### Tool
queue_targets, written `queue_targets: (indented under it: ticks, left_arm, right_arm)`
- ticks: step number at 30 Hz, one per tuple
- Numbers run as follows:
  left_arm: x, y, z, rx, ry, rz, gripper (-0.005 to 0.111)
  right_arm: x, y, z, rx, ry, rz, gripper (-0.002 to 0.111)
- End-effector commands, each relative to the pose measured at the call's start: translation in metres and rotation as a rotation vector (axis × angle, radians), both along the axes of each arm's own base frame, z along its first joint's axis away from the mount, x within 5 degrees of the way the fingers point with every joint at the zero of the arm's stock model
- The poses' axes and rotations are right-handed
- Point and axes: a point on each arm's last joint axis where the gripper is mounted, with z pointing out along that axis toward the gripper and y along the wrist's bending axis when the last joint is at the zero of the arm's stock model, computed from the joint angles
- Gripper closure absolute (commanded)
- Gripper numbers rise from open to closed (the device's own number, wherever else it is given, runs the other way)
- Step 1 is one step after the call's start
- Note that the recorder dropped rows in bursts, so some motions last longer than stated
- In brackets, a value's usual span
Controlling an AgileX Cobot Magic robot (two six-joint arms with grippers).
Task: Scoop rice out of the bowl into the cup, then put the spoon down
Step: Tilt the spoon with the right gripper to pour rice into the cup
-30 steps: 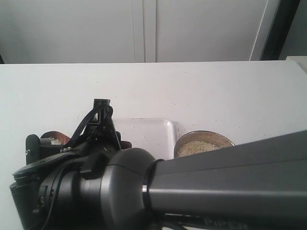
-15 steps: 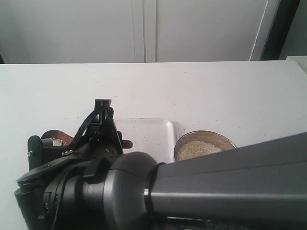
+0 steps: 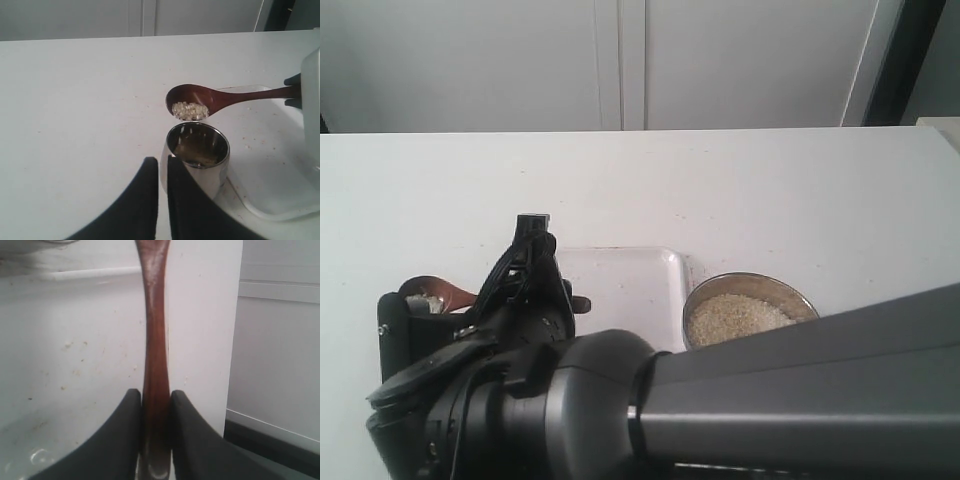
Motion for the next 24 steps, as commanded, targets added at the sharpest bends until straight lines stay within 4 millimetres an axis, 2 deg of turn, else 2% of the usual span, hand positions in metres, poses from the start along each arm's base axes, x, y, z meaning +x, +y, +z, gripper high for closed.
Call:
queue_targets:
  ticks: [1,10,20,24]
  left_arm:
    - [0.000,0.000,0.003,-0.010,-0.008,-0.007,0.092]
    - [0.000,0.000,0.003,-0.010,-0.008,-0.007,0.092]
    - [0.000,0.000,0.003,-0.010,-0.008,-0.007,0.092]
    - [0.000,0.000,0.003,-0.010,-0.008,-0.007,0.092]
  right_arm:
    - [-0.002,-0.005,-0.005,-0.012,-0.011,0.003,0.108]
    - [-0.003,-0.013,-0.017,-0.016,-0.076,0.025,0.108]
    - [-0.002,-0.011,-0.015,-0.010,-0.102,0.040,0.108]
    - [-0.004,-0.019,-0.018,-0.060,-0.121,-0.007,0.108]
